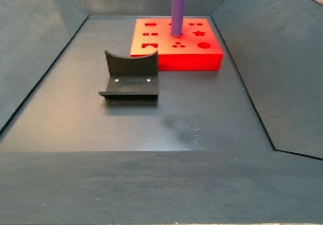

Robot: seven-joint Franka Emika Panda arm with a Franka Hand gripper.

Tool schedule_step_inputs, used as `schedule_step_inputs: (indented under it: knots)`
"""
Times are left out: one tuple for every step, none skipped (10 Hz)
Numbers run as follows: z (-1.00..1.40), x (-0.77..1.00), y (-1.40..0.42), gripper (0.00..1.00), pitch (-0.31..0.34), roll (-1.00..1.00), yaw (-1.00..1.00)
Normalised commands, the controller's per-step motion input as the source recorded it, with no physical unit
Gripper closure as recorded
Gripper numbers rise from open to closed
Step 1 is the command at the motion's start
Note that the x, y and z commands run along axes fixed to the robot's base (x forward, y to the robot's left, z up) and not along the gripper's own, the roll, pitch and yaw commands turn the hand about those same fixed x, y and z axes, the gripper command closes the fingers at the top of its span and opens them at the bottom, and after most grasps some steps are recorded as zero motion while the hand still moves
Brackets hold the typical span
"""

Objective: Pick up the round object. Move up. Move to above the board. Insert the round object.
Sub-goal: Insert the round object.

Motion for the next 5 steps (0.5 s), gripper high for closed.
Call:
schedule_step_inputs:
  knots:
    - [-0.49, 0.0, 0.0, 1.0, -0.026, 0.07, 0.0]
    - [-0.37, 0.0, 0.0, 1.0, -0.073, 0.02, 0.0]
    - [-0.14, 0.0, 0.0, 1.0, -0.113, 0.0, -0.16]
    - [-0.09, 0.0, 0.0, 1.0, -0.091, 0.0, 0.0]
    - [0.0, 0.0, 0.0, 1.0, 0.0, 0.0, 0.0]
